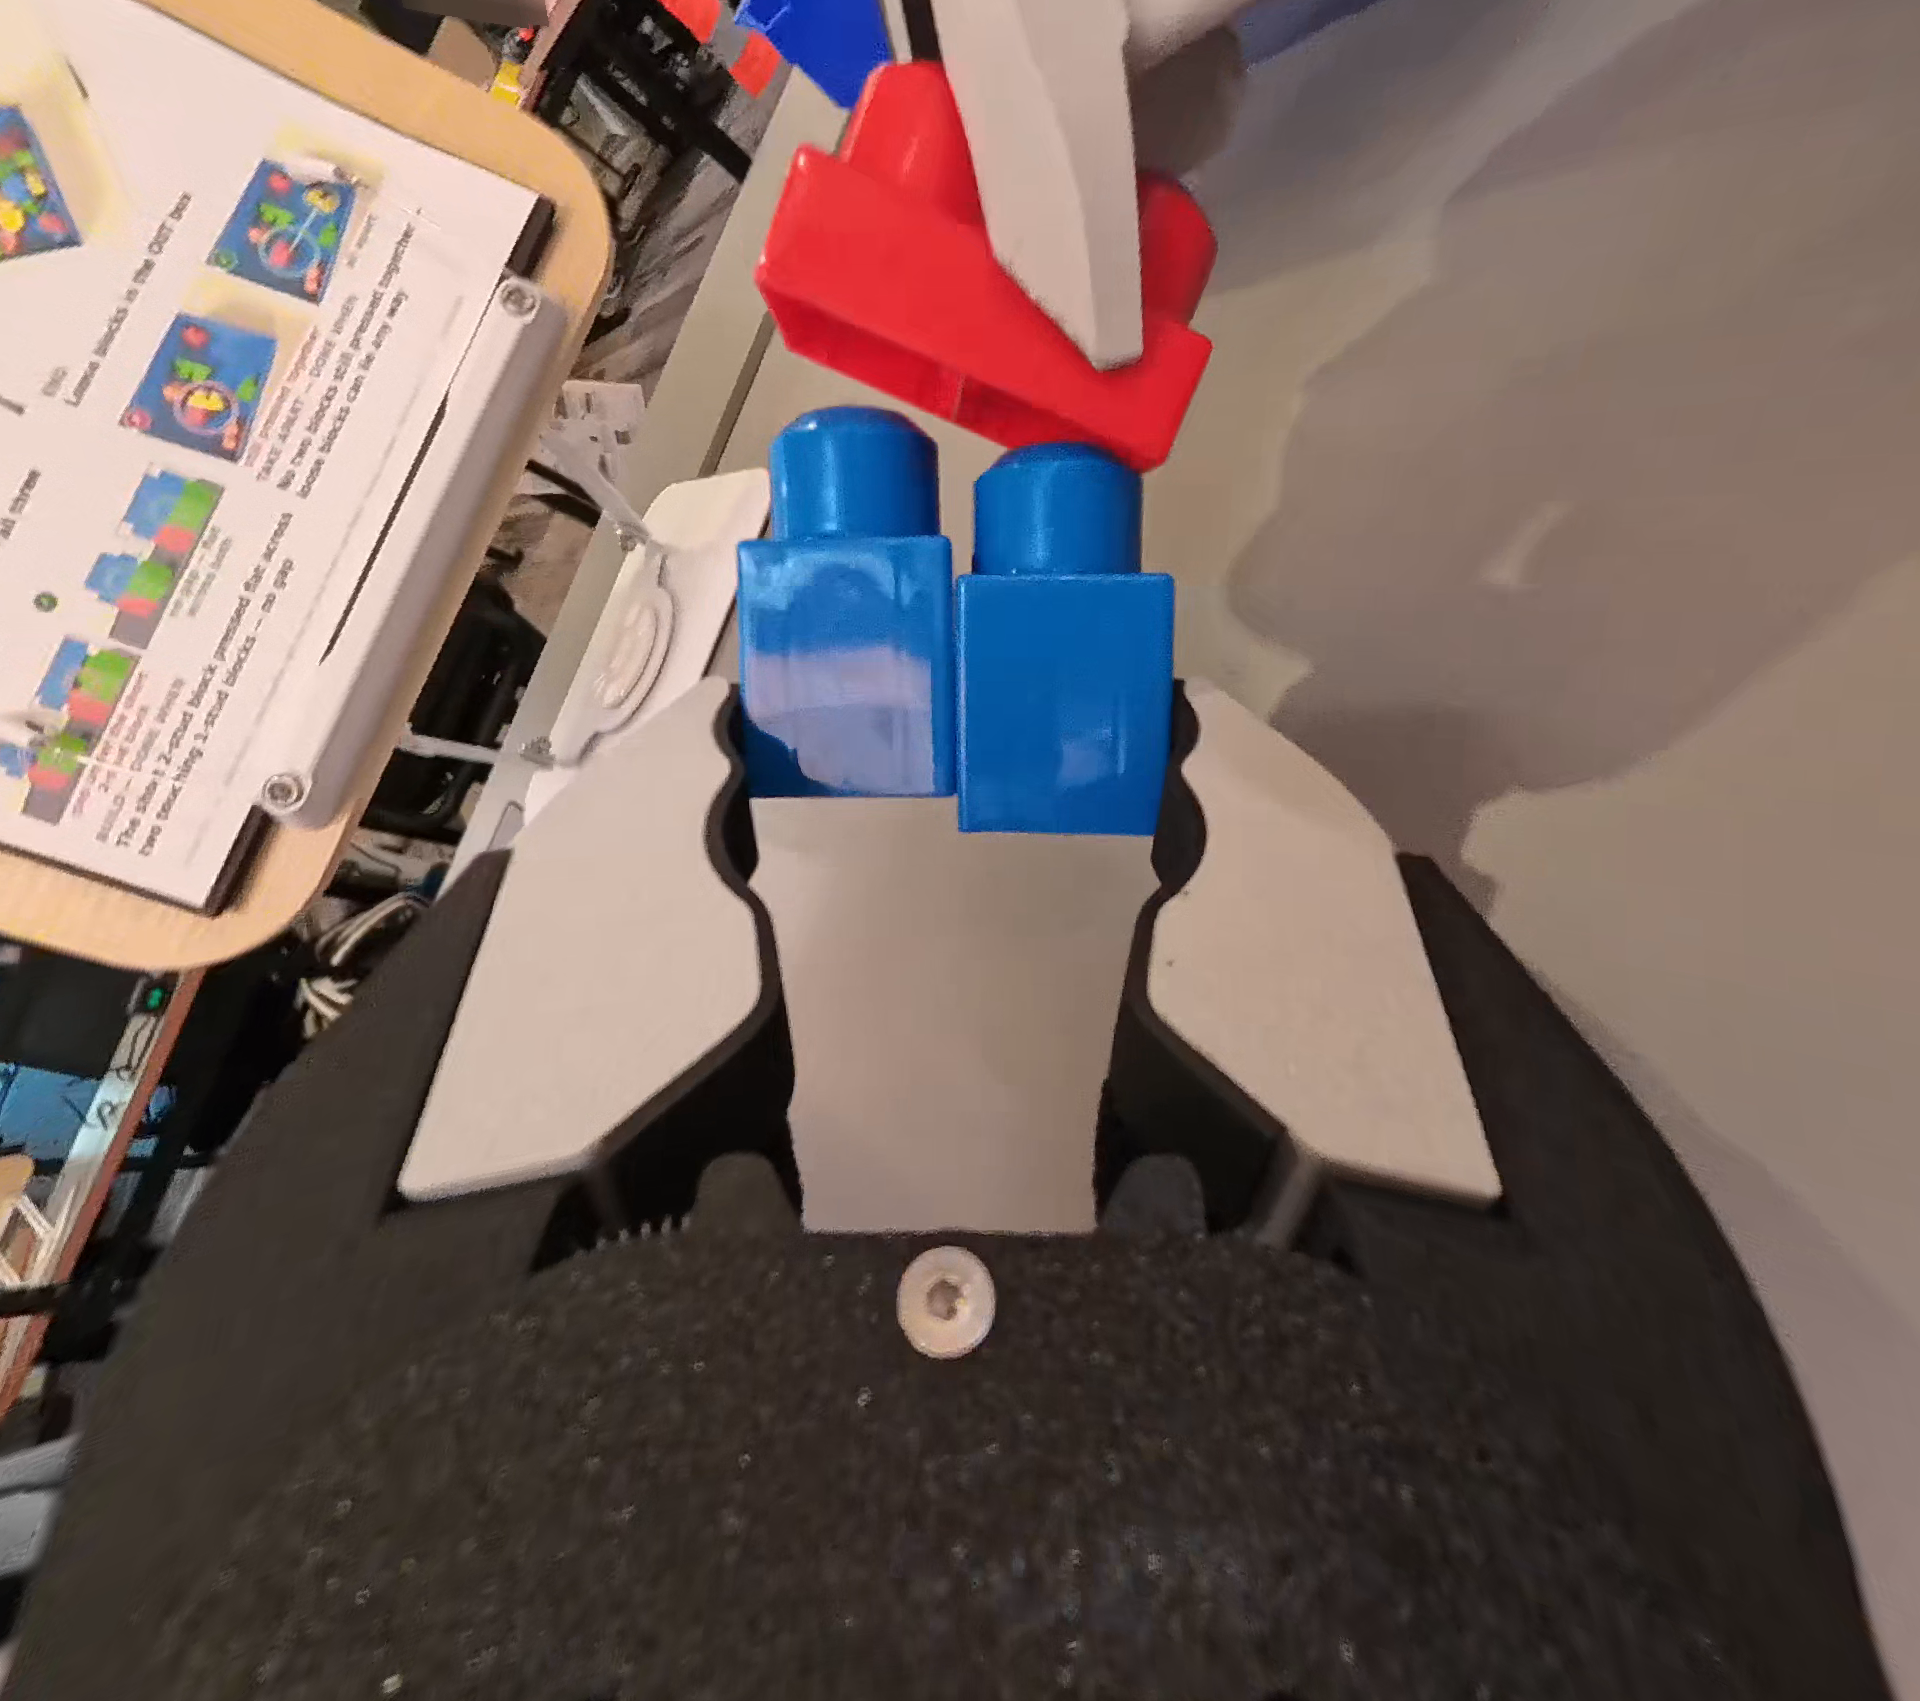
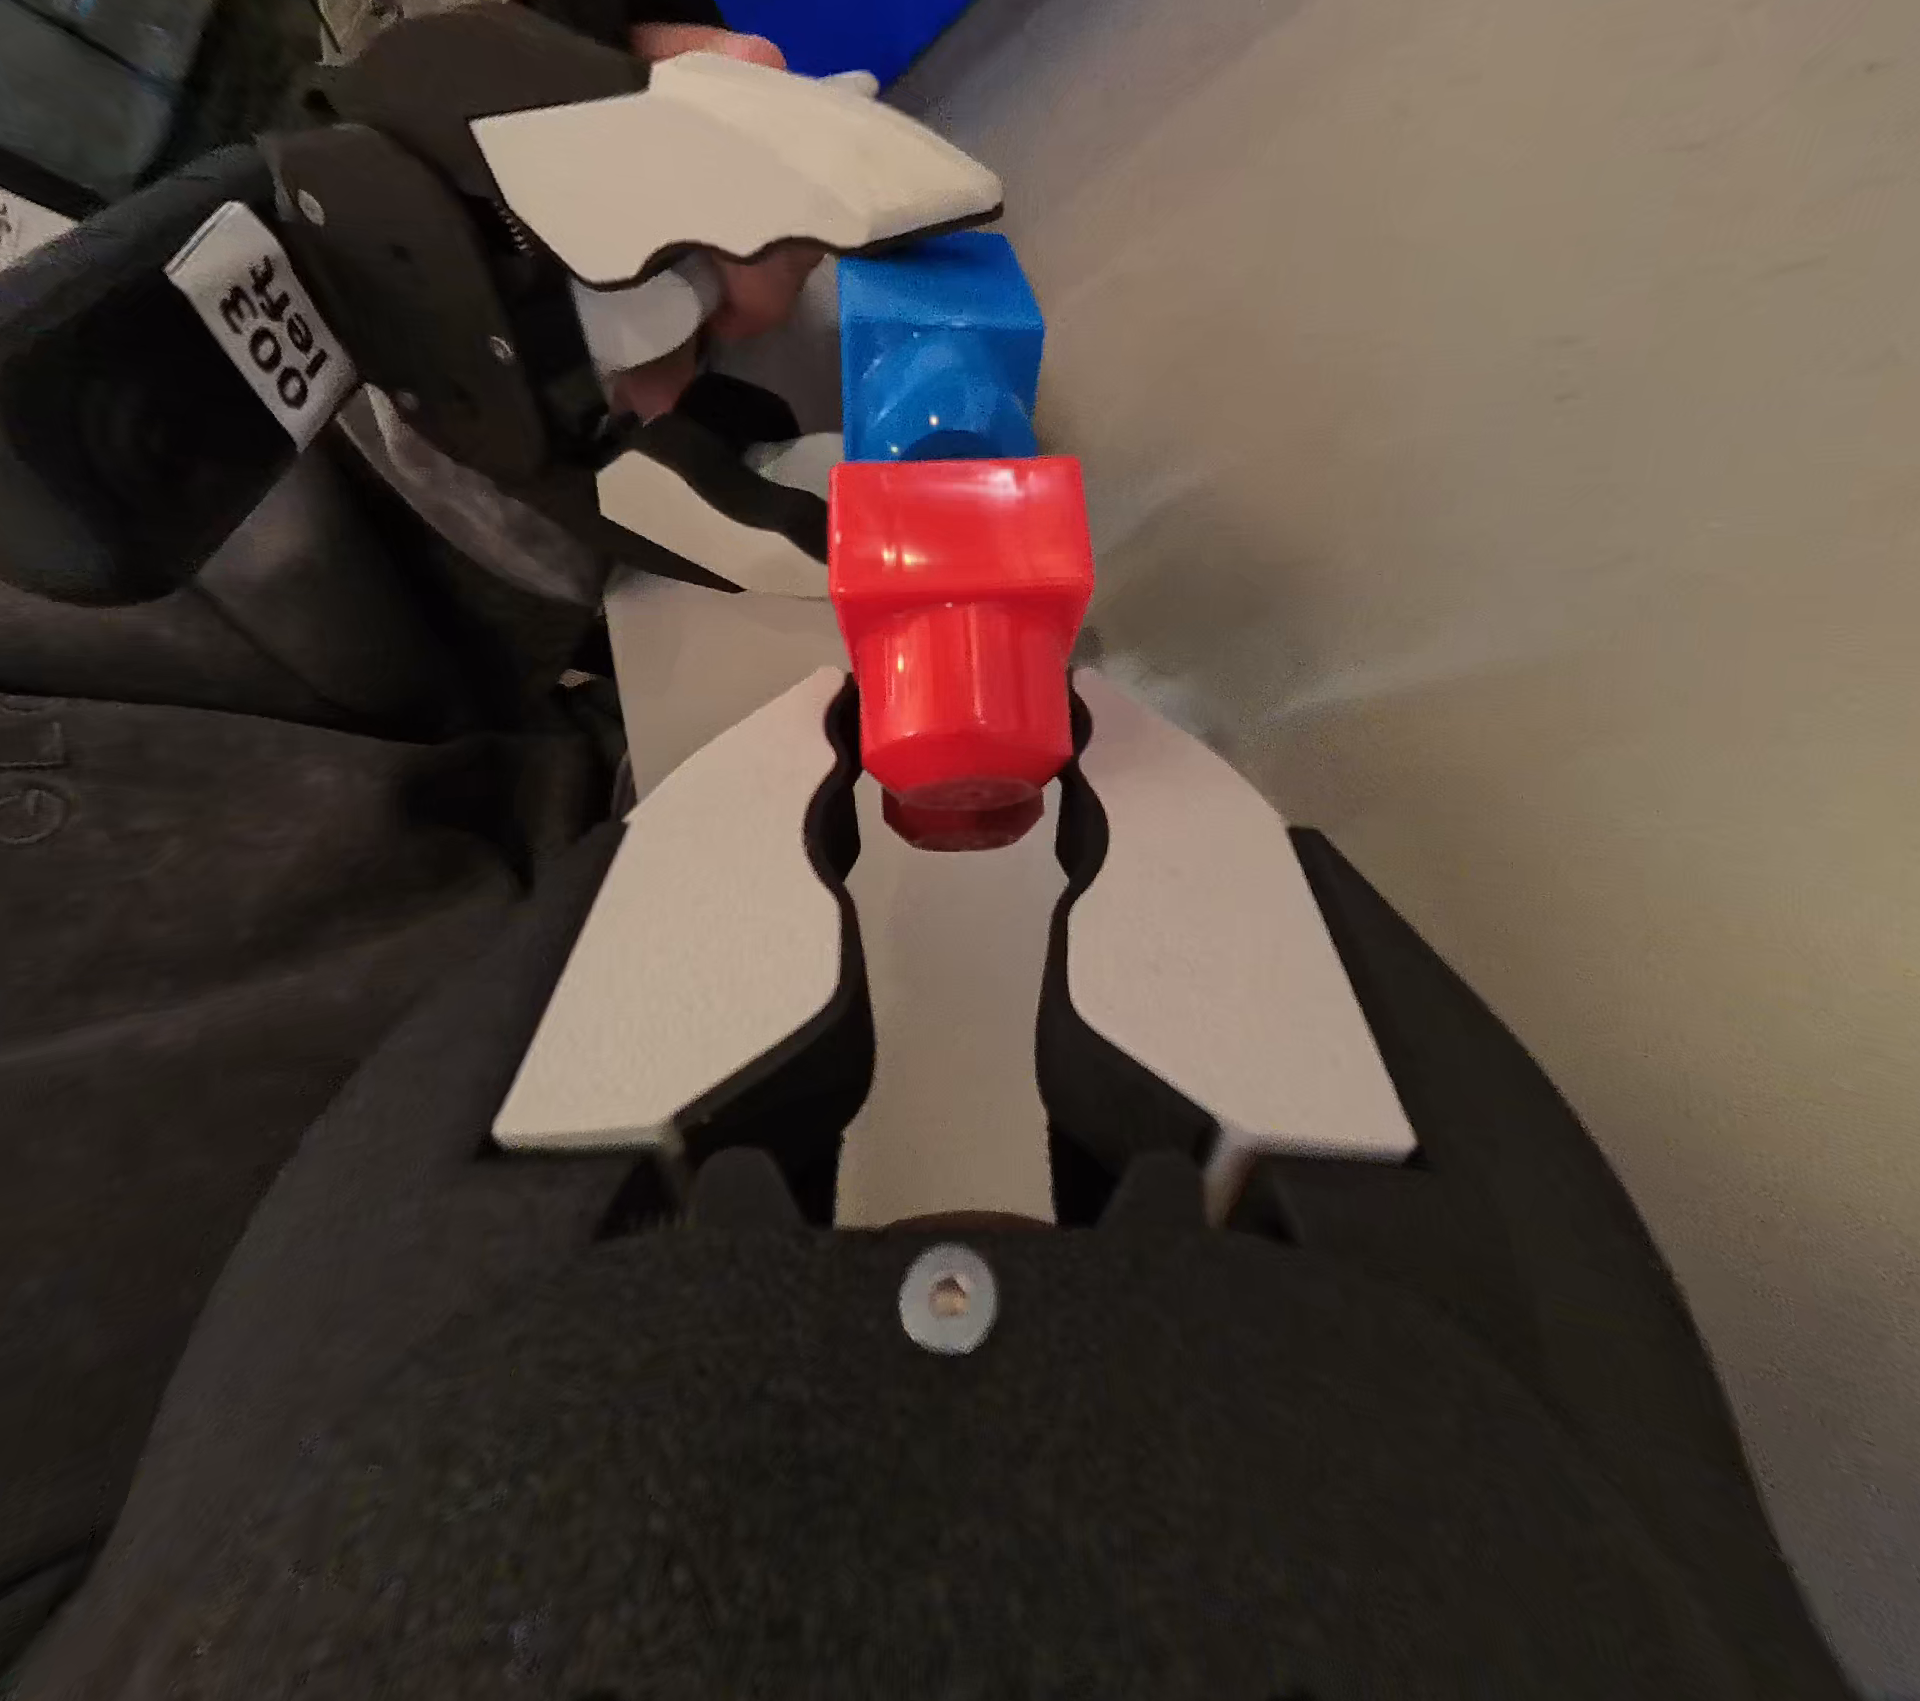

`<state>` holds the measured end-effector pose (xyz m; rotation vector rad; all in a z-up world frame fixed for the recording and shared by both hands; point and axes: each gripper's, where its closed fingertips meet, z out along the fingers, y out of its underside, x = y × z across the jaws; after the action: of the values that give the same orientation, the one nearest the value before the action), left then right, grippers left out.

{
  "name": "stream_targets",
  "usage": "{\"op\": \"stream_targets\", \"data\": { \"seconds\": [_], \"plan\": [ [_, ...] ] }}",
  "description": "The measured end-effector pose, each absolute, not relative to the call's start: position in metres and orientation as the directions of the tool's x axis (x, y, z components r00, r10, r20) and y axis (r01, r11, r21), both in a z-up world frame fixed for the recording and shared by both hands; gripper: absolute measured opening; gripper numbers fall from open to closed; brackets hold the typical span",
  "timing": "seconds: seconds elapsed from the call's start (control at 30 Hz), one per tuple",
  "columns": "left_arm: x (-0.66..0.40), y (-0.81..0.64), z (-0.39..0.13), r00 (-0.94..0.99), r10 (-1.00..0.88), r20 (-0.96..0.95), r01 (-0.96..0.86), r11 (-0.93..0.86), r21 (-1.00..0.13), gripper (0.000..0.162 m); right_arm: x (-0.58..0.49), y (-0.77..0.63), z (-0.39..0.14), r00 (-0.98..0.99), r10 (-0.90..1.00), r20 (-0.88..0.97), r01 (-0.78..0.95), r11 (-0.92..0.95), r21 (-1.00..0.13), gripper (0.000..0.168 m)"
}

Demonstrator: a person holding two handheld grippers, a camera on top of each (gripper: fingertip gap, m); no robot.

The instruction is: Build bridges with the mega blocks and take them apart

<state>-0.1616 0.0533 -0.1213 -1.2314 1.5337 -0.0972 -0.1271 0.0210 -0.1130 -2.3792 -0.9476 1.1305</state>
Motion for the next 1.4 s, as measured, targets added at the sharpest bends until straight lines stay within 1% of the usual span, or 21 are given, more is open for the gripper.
{"op": "stream_targets", "data": {
  "seconds": [0.13, 0.33, 0.4, 0.63, 0.97, 1.27, 1.33, 1.4],
  "plan": [
    [-0.157, 0.047, -0.125, 0.092, -0.74, -0.667, -0.614, 0.486, -0.623, 0.075, -0.126, 0.013, -0.118, 0.411, 0.704, -0.579, 0.465, -0.708, -0.532, 0.035],
    [-0.153, 0.037, -0.133, 0.007, -0.698, -0.716, -0.623, 0.557, -0.549, 0.075, -0.132, 0.002, -0.131, 0.372, 0.707, -0.602, 0.562, -0.688, -0.46, 0.035],
    [-0.154, 0.039, -0.135, 0.006, -0.689, -0.724, -0.628, 0.561, -0.539, 0.075, -0.133, 0.003, -0.132, 0.375, 0.702, -0.606, 0.568, -0.691, -0.448, 0.035],
    [-0.154, 0.042, -0.138, 0.044, -0.718, -0.694, -0.637, 0.515, -0.573, 0.075, -0.135, 0.006, -0.132, 0.408, 0.667, -0.623, 0.564, -0.721, -0.403, 0.035],
    [-0.15, 0.041, -0.148, 0.047, -0.701, -0.712, -0.678, 0.501, -0.538, 0.075, -0.132, 0.006, -0.144, 0.509, 0.632, -0.584, 0.58, -0.753, -0.31, 0.035],
    [-0.146, 0.045, -0.146, 0.079, -0.71, -0.699, -0.682, 0.473, -0.558, 0.074, -0.134, 0.01, -0.141, 0.507, 0.634, -0.583, 0.574, -0.753, -0.32, 0.035],
    [-0.145, 0.051, -0.141, 0.115, -0.716, -0.688, -0.677, 0.45, -0.582, 0.075, -0.134, 0.02, -0.135, 0.508, 0.635, -0.581, 0.536, -0.762, -0.364, 0.035],
    [-0.144, 0.061, -0.13, 0.164, -0.711, -0.684, -0.658, 0.438, -0.613, 0.074, -0.135, 0.031, -0.122, 0.481, 0.663, -0.574, 0.502, -0.745, -0.44, 0.035]
  ]
}}
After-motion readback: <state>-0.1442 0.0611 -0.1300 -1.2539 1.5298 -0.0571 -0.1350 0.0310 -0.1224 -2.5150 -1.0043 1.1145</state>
